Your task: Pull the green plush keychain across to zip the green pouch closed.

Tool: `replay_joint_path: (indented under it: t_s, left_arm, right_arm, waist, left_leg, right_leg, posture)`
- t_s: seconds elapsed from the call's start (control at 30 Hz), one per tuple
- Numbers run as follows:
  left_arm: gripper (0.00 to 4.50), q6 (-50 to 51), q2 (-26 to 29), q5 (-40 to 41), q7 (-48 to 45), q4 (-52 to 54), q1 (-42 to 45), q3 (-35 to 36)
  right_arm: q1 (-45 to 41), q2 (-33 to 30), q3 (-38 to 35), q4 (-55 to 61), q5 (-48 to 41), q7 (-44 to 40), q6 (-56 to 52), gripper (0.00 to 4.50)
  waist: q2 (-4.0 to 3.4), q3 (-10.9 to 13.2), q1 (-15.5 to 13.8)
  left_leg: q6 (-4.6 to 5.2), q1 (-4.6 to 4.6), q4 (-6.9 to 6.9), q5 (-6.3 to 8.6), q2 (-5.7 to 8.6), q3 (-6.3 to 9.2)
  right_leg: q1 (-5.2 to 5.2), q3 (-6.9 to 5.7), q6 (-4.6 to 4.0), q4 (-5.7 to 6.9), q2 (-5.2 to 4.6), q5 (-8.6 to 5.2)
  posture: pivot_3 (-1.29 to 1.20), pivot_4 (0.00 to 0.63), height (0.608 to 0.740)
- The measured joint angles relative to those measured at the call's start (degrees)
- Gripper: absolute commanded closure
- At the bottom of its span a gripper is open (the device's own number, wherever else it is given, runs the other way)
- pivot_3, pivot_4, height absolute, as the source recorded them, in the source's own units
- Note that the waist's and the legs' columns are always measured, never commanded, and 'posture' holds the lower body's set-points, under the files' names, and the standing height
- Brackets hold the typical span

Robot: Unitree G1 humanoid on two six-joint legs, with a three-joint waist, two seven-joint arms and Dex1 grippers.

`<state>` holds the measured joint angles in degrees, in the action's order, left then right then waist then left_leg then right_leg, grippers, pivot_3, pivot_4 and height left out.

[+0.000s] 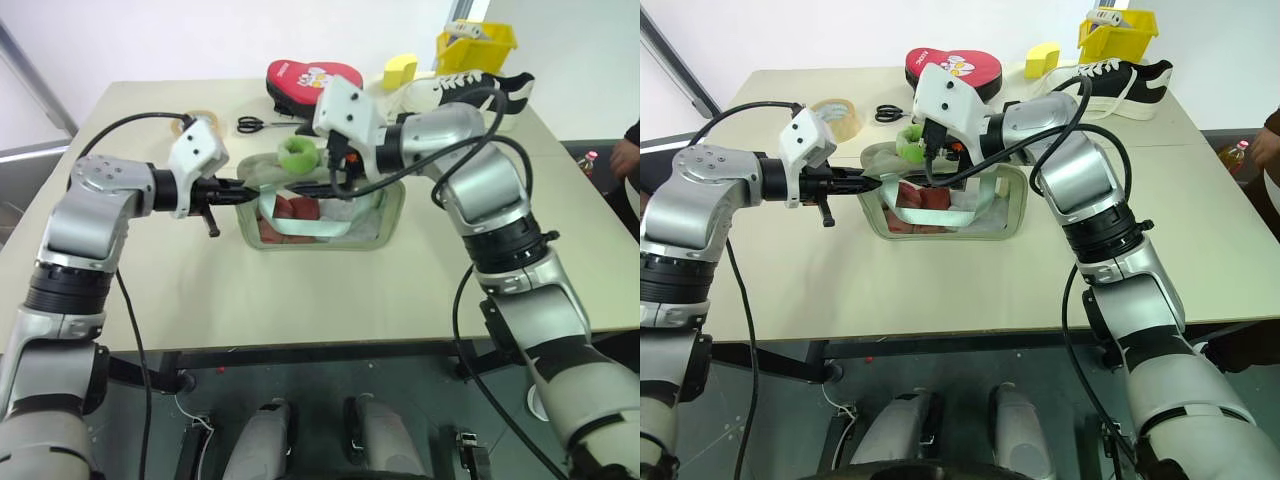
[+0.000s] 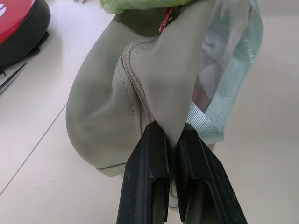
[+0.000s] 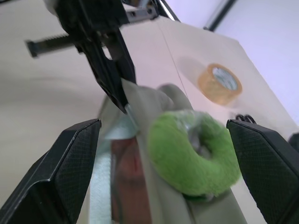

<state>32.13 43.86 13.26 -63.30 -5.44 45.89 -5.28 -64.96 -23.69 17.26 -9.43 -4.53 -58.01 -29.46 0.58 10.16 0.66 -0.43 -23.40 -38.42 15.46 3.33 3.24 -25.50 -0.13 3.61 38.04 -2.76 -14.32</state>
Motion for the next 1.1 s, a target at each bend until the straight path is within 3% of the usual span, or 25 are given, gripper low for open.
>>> replay_joint_path:
  t_s: [0.1,0.27,0.3,0.47,0.7,0.9,1.03,1.1]
  left_arm:
    - [4.5,0.1,0.0,0.0,0.2,0.1,-0.1,0.1]
    - [4.5,0.1,0.0,0.0,0.4,0.1,-0.2,0.1]
    - [4.5,0.1,0.0,0.0,0.4,0.1,-0.2,0.1]
    - [4.5,0.1,-0.2,0.3,0.9,0.1,-0.2,0.1]
    - [4.5,0.1,0.0,1.1,1.2,1.1,-1.0,0.1]
    - [4.5,0.3,0.4,1.3,1.4,1.5,-1.4,0.3]
    - [4.5,0.8,0.4,1.4,1.3,1.5,-1.3,0.3]
    - [4.5,0.9,0.4,1.3,1.3,1.3,-1.2,0.1]
  right_arm:
    - [0.0,0.2,0.3,-1.1,0.6,0.3,1.1,1.37]
    - [0.0,0.2,0.3,-1.1,0.8,0.1,1.3,4.13]
    - [0.1,0.2,0.2,-1.1,0.7,0.1,1.1,4.45]
    - [0.4,-1.3,-1.0,-0.1,-0.2,0.4,-0.7,4.45]
    - [3.8,-15.3,-3.6,2.0,5.9,4.5,3.4,4.45]
    - [15.2,-25.1,-7.5,7.0,10.1,8.2,3.3,4.45]
    - [21.3,-24.4,-9.0,7.5,10.9,11.9,2.2,4.45]
    - [24.8,-20.1,-10.3,8.3,10.6,14.9,0.9,4.45]
  waist:
    - [0.0,0.0,0.1]
    - [0.0,0.0,0.1]
    - [0.0,0.0,0.1]
    - [0.0,0.0,0.0]
    - [0.0,0.0,-0.1]
    - [0.0,0.0,-0.1]
    - [0.0,0.0,0.2]
    - [0.1,-0.1,0.1]
  left_leg:
    - [0.0,0.01,0.05,0.0,-0.02,0.01]
    - [0.01,0.02,0.05,0.01,-0.02,0.01]
    - [0.01,0.02,0.05,0.01,-0.02,0.01]
    - [0.02,0.01,0.05,0.01,-0.02,0.02]
    - [0.03,0.01,0.07,0.02,-0.01,0.0]
    - [0.04,0.03,0.1,0.02,-0.02,-0.02]
    - [0.04,0.11,0.11,0.02,-0.07,-0.06]
    - [0.04,0.16,0.11,0.01,-0.12,-0.05]
  right_leg:
    - [-0.03,0.0,0.0,0.02,0.04,0.0]
    - [-0.03,0.0,0.0,0.02,0.04,0.0]
    - [-0.03,0.0,0.0,0.03,0.04,0.0]
    - [-0.03,0.0,0.0,0.02,0.03,0.0]
    - [0.01,0.0,0.0,-0.05,0.02,0.0]
    - [0.03,0.01,0.0,-0.05,0.02,0.0]
    - [0.08,0.03,0.0,0.01,0.07,0.0]
    - [0.11,0.03,-0.01,0.02,0.11,-0.01]
  posture:
    - [0.0,0.15,0.74]
    - [0.0,0.15,0.74]
    - [0.0,0.15,0.74]
    - [0.0,0.15,0.74]
    - [0.0,0.15,0.74]
    - [0.0,0.15,0.74]
    - [0.0,0.15,0.74]
    - [0.0,0.15,0.74]
